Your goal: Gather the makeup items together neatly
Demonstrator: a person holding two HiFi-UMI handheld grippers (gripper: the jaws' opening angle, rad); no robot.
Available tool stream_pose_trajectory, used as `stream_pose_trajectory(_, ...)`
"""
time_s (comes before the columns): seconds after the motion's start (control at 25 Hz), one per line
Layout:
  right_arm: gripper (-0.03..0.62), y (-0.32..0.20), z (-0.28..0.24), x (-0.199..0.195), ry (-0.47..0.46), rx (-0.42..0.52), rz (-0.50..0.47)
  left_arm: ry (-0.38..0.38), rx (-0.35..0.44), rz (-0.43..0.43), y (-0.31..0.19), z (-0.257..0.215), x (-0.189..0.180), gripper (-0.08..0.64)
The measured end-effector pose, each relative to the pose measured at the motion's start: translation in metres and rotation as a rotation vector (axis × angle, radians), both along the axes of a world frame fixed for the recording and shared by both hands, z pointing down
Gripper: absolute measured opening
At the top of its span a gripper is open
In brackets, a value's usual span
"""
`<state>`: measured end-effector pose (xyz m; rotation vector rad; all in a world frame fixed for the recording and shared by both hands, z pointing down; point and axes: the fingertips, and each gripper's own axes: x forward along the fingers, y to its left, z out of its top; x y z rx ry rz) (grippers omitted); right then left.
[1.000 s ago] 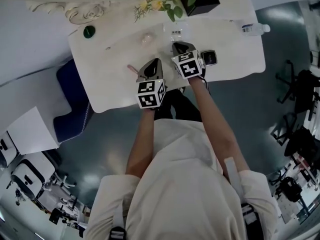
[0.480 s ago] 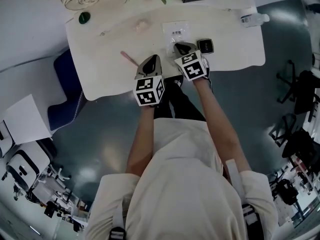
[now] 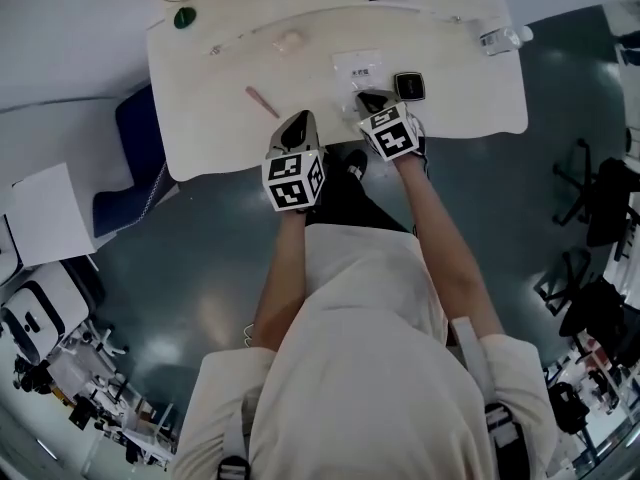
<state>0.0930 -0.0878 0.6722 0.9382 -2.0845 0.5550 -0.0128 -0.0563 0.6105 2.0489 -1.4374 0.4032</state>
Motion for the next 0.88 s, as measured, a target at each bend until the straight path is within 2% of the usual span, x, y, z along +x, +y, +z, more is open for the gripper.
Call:
stream_pose_trajectory(0.12,0.046,0.003,0.0,0.001,-0.001,0.002,0.008,-0.006,0.011,-0.028,0.008,-0.005,-0.009,0.015)
stream_pose_trajectory(0.28,0.049,-0.001,-0.011,0.004,0.014,0.077,0.017,-0.013,0.037,-0.063,0.009,-0.014,-0.022,0.015)
stream_pose_trajectory(0.4,0.049,0.003,-0.017,0.001,-0.004,0.073,0.021,-0.016,0.05,-0.091,0.009,-0.018,-0.033,0.015)
stream_pose_trajectory(0.68,0.049,0.012,-0.037,-0.015,-0.052,0.085,0.0,-0.04,0.031,-0.139,0.014,-0.006,-0.053,0.015)
stream_pose_trajectory(0.88,0.046,0.023,-0.05,-0.04,-0.114,0.088,-0.022,-0.065,0.009,-0.194,0.018,0.005,-0.077,0.015)
